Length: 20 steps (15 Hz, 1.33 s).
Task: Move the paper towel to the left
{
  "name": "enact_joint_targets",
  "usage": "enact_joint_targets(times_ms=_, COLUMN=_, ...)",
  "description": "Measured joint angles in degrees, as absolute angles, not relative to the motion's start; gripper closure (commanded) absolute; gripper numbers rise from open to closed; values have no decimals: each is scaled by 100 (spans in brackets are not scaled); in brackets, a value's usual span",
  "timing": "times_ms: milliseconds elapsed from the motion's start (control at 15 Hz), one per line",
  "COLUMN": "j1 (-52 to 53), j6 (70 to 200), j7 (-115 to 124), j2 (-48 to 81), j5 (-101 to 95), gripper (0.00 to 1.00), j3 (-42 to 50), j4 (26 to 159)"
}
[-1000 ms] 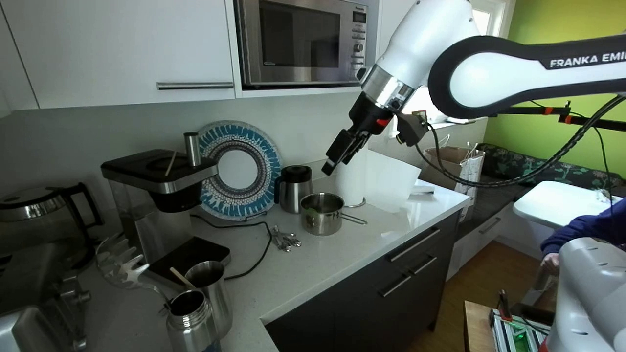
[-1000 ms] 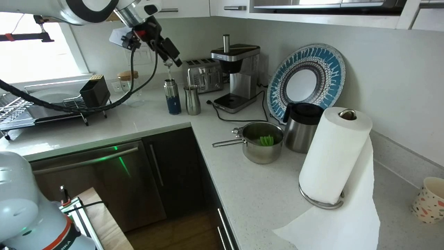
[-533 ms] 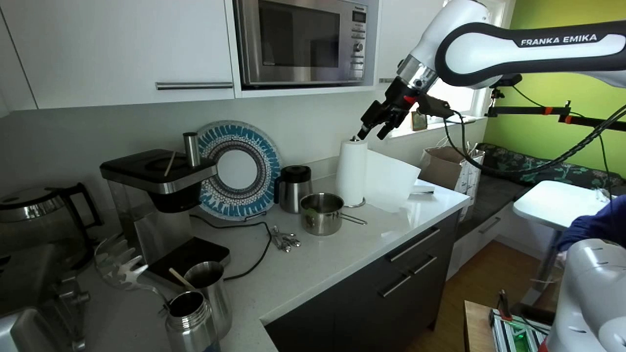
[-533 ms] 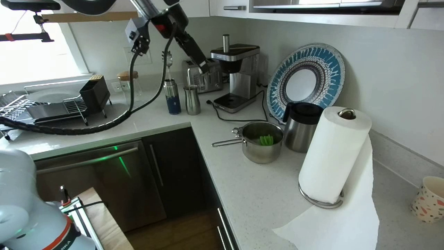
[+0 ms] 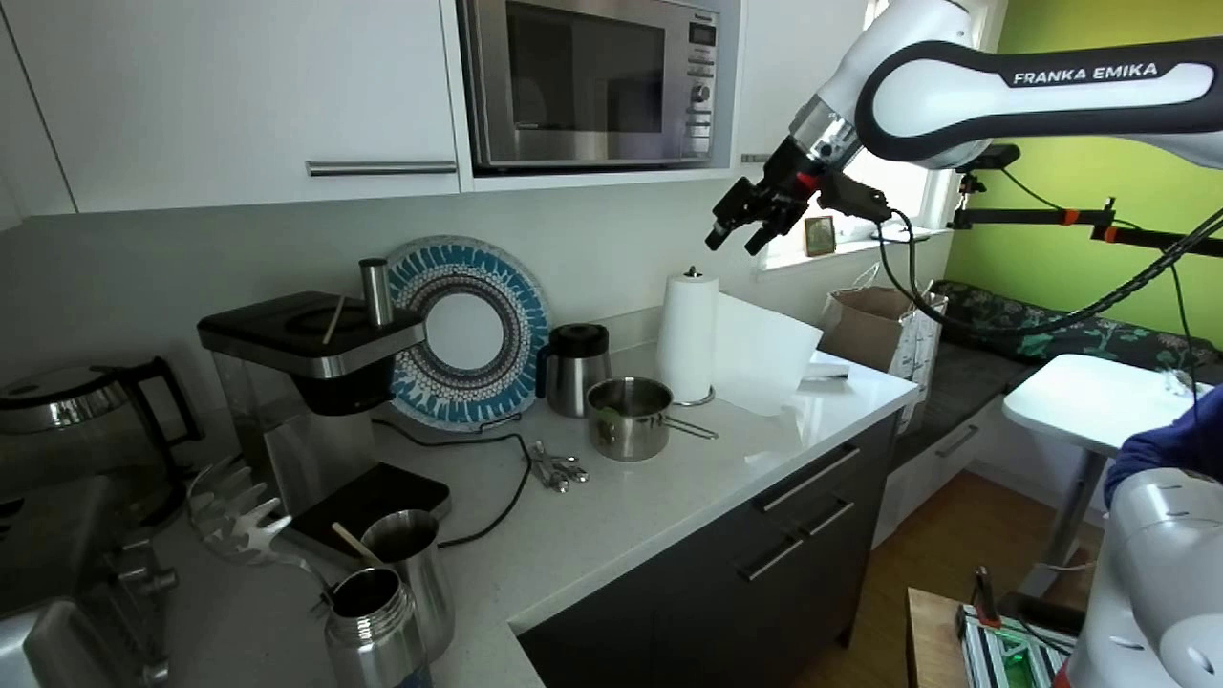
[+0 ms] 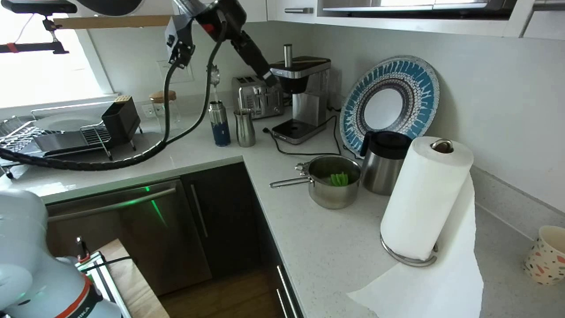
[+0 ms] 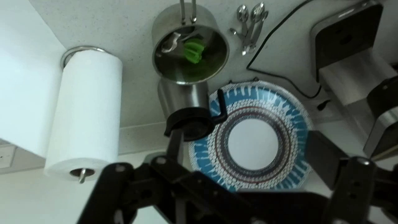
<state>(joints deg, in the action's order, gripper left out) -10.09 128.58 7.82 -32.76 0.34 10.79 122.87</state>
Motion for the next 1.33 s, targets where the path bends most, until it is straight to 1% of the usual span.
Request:
enact_joint_targets(times_ms=200, j1=-1254, j6=13741, j7=755, j2=-2944, j5=163, gripper=0, j3=1594, j4=12015)
enact_joint_targets(times_ms=333, j1=-1426, j6=14090, j7=762, j2=-2506, j5=290, gripper=0, j3=1928, j4=11770)
enact_joint_targets(times_ms=467, j1=-1656, j6=14005, j7=761, j2=-1976, j5=254, gripper=0, j3=2116, j4=11517)
enact_joint_targets(times_ms=733, j1=-2136, j6=13856, j7=834, j2=-1069, j5=-233, gripper=0, j3=2199, j4=11207)
enact_joint_targets(times_ms=1000, j1=-2169, j6=13881, j7=834, j2=-959, j5=-239, gripper=0, j3=2177, j4=11138)
enact_joint_targets(times_ms=1133, j1=-2159, j6=14463, j7=772, j2=-950, j5=-244, gripper=0, j3=2126, j4=11196)
enact_joint_targets(times_ms=1333, j1=-2074, j6=15708, j7=541, j2=-755, j5=-247, gripper=0, j3=2022, j4=11455)
